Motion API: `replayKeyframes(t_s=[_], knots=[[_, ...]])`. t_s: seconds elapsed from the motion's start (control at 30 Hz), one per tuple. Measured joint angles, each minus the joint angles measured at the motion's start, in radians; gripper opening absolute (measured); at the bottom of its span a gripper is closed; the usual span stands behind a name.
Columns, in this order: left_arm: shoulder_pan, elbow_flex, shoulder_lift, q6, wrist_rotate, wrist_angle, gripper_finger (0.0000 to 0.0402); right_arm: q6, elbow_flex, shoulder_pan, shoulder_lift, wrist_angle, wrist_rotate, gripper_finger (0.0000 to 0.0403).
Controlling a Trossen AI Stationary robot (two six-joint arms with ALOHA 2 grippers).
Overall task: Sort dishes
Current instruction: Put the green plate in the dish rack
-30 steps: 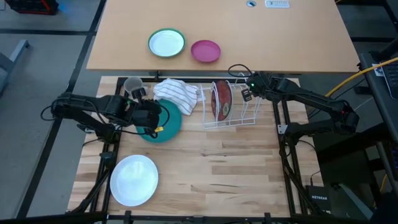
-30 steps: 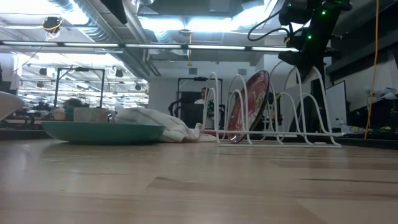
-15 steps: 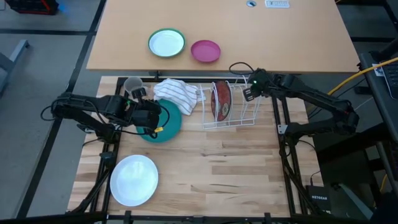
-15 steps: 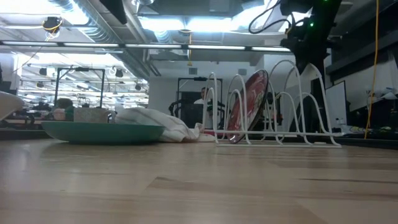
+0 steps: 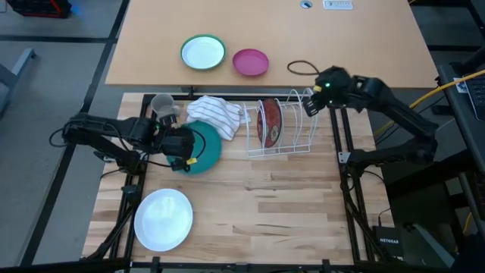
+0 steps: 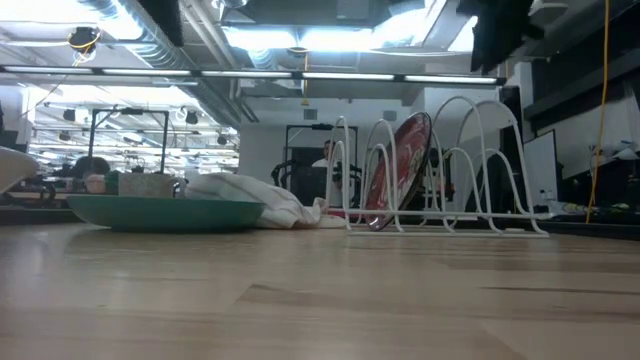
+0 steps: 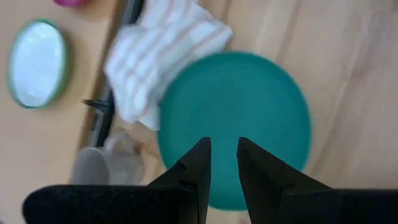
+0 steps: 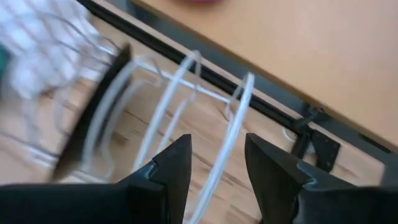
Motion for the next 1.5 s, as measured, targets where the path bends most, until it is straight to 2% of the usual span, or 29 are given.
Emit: replayKeyframes(t_s=[0.1,0.23,0.37,0.43,0.63,0.9,1.07,1.3,1.5], knots=[[0.0,-0.064,0.0,-0.004,0.029,0.033,0.007,-0.014,0.071,0.001,0.0,-0.003,-0.083,0.0154],[0.0,-0.199,0.0,0.013,0.067,0.161,0.007,-0.054,0.133,0.001,-0.001,0.0,-0.265,0.0154],[0.0,-0.335,0.0,0.105,0.199,0.326,0.007,-0.119,0.14,0.002,0.0,-0.006,-0.433,0.0154],[0.0,-0.394,0.001,0.133,0.26,0.419,0.007,-0.15,0.14,0.002,0.0,-0.011,-0.48,0.0154],[0.001,-0.506,0.001,0.161,0.284,0.608,0.0082,-0.203,0.14,0.002,0.001,-0.009,-0.475,0.0154],[0.0,-0.604,0.006,0.112,0.295,0.753,0.0174,-0.22,0.139,0.002,0.001,-0.009,-0.445,0.0154],[0.0,-0.66,0.026,0.086,0.297,0.761,0.0211,-0.22,0.139,0.002,0.001,-0.008,-0.445,0.0154],[0.001,-0.728,0.083,0.084,0.29,0.857,0.0221,-0.22,0.139,0.002,0.001,-0.004,-0.445,0.0154],[0.002,-0.733,0.161,0.085,0.208,0.864,0.0211,-0.22,0.139,0.002,0.001,-0.002,-0.443,0.0154]])
